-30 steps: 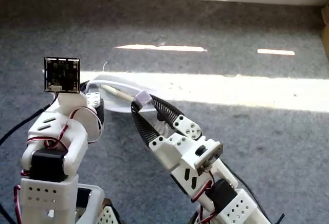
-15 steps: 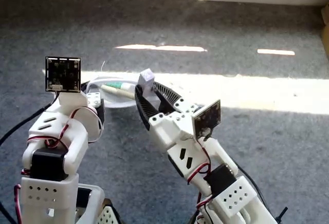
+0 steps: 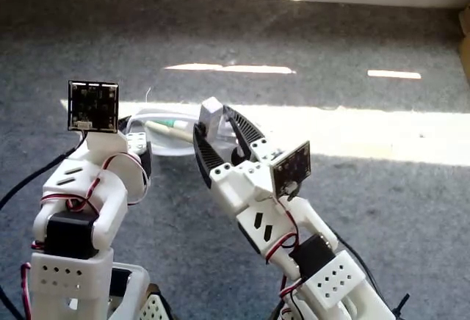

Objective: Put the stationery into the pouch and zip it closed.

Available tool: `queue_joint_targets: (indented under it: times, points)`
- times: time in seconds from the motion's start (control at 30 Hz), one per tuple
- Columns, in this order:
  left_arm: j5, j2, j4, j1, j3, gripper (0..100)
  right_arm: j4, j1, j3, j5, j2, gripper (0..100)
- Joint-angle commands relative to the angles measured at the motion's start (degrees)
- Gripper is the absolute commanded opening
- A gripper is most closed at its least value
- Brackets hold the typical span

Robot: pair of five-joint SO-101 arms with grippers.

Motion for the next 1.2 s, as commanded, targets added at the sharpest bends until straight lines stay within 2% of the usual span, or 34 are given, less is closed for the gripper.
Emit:
queue_joint_targets:
  times: [0.0,0.3,0.57,0.9,1.0,1.17]
  points:
    - [-0.7,-0.3,-1.2,0.8,-0.7,3,0.6,-0.3,-0.4,-0.4,0.4,19.1]
    - [-0.8,-0.3,-1.4,0.7,-0.7,3,0.7,-0.3,-0.4,-0.4,0.3,19.1]
    - [-0.8,-0.3,-1.5,0.7,-0.7,3,14.1,-9.0,-5.6,-0.4,0.5,19.1]
    - [-0.8,-0.3,-1.3,0.8,-0.8,3,14.2,-8.8,-6.6,0.3,0.4,19.0]
    - [-0.8,-0.3,-1.3,0.7,-0.8,3,14.3,-9.2,-8.8,7.3,0.7,19.0]
    - [-0.8,-0.3,-1.2,0.6,-0.8,3,14.4,-11.8,-10.9,10.6,0.9,19.0]
